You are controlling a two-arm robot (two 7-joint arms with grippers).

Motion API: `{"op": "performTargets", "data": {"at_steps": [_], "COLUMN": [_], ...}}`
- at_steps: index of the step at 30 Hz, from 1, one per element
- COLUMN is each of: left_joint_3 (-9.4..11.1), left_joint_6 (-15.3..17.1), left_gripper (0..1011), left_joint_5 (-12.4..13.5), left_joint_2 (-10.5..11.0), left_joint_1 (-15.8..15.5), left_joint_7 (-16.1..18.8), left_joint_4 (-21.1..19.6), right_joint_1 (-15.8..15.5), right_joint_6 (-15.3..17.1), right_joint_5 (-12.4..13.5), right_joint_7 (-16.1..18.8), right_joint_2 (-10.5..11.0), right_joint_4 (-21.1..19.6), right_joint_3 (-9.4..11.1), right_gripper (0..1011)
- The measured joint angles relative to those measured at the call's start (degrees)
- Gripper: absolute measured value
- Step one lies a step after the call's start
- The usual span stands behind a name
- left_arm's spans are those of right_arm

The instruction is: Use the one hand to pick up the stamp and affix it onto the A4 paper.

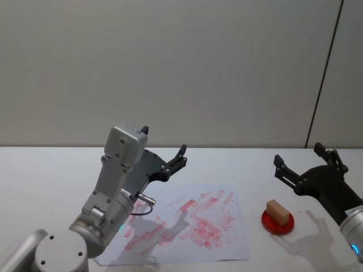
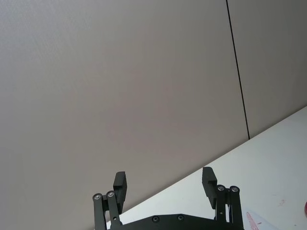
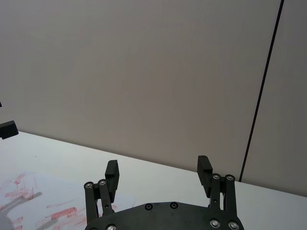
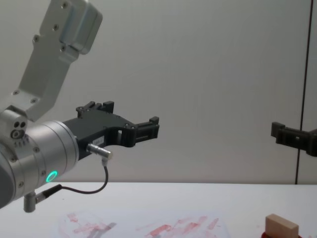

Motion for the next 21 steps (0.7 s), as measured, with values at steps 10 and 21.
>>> {"op": "performTargets", "data": {"at_steps": [10,21], "left_joint_3": [0.00,0.00], "left_joint_6": [0.00,0.00], "left_gripper": [1003,1002], "left_joint_5": [0.00,0.00], "left_joint_2": [0.00,0.00], "left_joint_1": [0.00,0.00], "left_joint_7": [0.00,0.00], "left_joint_4": [0.00,0.00], "right_joint_1": [0.00,0.00], "right_joint_6": [0.00,-0.01], "right_joint_5": [0.00,0.00], "right_joint_7": [0.00,0.13], "right_joint_2": [0.00,0.04], "right_joint_4": [0.00,0.06], "right_joint_3": [0.00,0.00], "right_gripper": [1001,1001]}}
